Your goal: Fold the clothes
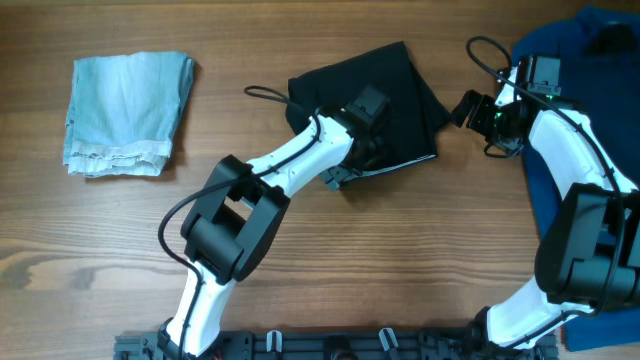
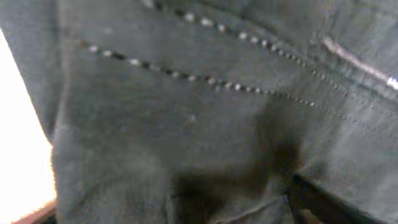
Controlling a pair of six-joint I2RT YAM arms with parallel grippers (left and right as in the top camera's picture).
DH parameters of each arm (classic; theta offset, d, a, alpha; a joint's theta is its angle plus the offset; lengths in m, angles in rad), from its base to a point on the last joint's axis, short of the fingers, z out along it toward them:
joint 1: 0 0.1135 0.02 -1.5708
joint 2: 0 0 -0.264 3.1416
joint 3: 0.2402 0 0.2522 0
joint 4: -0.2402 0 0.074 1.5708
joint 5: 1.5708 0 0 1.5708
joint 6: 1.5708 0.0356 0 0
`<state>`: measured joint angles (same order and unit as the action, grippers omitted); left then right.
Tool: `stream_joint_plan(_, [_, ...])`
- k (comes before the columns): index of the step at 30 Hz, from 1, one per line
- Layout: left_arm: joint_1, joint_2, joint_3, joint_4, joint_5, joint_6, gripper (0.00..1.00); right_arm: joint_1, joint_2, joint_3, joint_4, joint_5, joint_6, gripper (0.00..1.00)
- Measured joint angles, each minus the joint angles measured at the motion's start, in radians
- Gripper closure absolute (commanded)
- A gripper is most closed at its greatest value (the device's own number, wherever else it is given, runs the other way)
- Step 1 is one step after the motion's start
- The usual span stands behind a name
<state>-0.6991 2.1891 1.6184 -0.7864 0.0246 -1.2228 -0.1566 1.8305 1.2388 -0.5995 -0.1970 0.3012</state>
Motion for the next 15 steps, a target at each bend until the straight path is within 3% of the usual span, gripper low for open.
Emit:
stream_joint_plan(6, [-0.005, -0.005, -0.017, 0.015, -0.045, -0.033, 0.96, 0.000, 0.000, 0.000, -0.018, 0.000, 0.000, 0.00])
stream_joint_plan(10, [-0.007, -0.011, -0.017, -0.010, -0.100, 0.031, 0.96, 0.000, 0.000, 0.000, -0.018, 0.000, 0.000, 0.01])
stream_joint_plan(13, [-0.002, -0.013, -0.017, -0.024, -0.155, 0.143, 0.96, 0.000, 0.000, 0.000, -0.017, 0.000, 0.000, 0.01])
stream_joint_plan(15, [0.027, -0.017, -0.021, -0.044, -0.223, 0.283, 0.96, 0.000, 0.000, 0.000, -0.017, 0.000, 0.000, 0.01])
